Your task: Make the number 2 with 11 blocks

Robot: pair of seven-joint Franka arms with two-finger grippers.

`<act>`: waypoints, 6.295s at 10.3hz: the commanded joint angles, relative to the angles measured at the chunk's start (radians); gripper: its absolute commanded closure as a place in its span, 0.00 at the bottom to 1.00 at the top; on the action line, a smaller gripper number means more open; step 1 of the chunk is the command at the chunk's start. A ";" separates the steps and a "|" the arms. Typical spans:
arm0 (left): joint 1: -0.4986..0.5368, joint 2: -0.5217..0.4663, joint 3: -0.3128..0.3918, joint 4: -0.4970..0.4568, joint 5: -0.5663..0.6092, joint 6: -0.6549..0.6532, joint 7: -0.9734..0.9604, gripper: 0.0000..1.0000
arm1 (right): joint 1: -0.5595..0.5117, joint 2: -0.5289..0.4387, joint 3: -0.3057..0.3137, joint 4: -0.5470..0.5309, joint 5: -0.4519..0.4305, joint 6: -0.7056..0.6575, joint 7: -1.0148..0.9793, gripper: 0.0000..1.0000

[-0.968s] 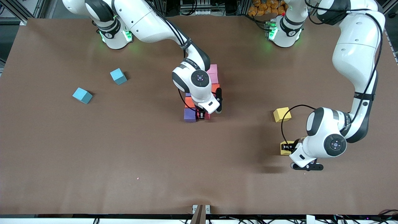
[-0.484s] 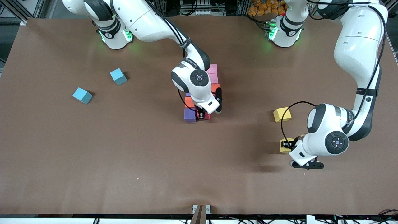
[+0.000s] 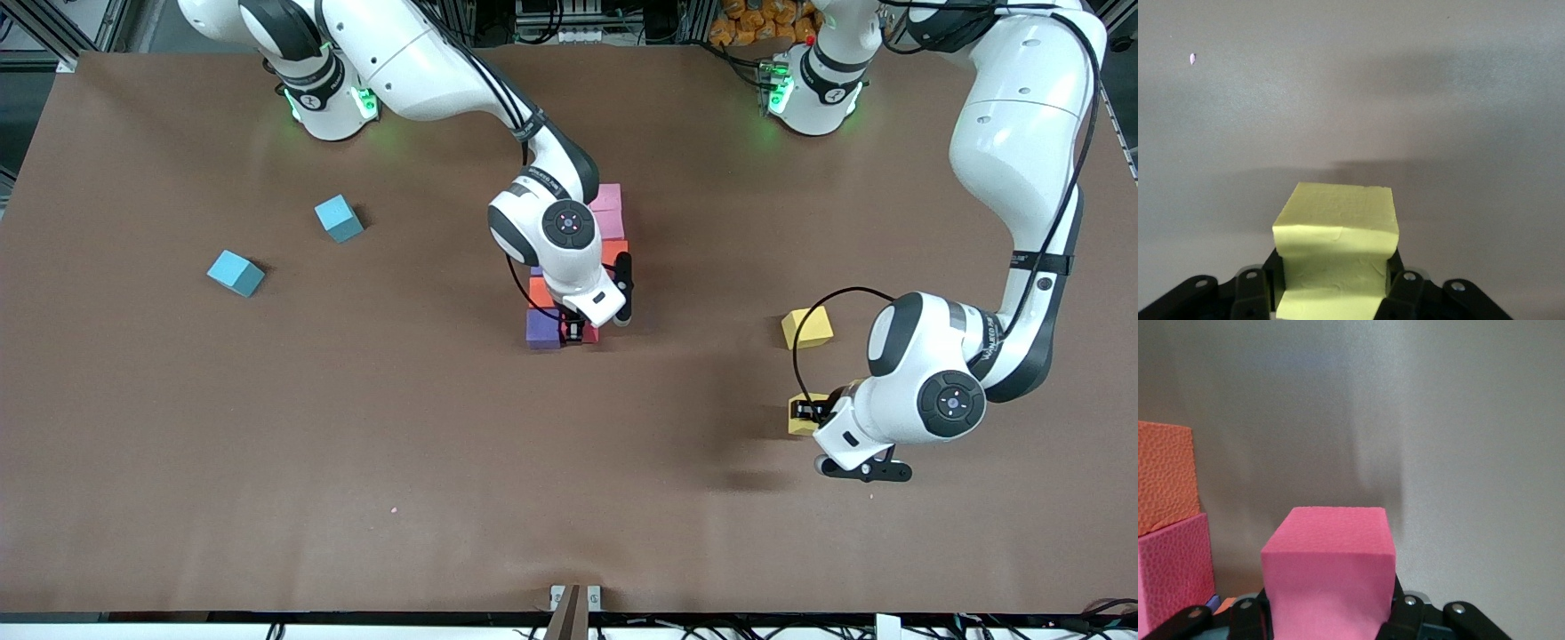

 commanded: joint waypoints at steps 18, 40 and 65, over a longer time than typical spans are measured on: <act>-0.036 0.001 -0.001 -0.009 0.023 -0.012 -0.098 0.57 | -0.006 -0.058 0.001 -0.034 -0.010 -0.013 0.041 0.00; -0.416 0.012 -0.024 -0.054 -0.045 0.181 -1.827 0.64 | -0.854 -0.994 -0.005 -0.729 -0.020 -0.251 -0.180 0.00; -0.426 -0.057 -0.050 -0.325 -0.034 0.375 -2.187 0.62 | -0.842 -0.853 -0.017 -0.109 0.023 -0.805 0.736 0.00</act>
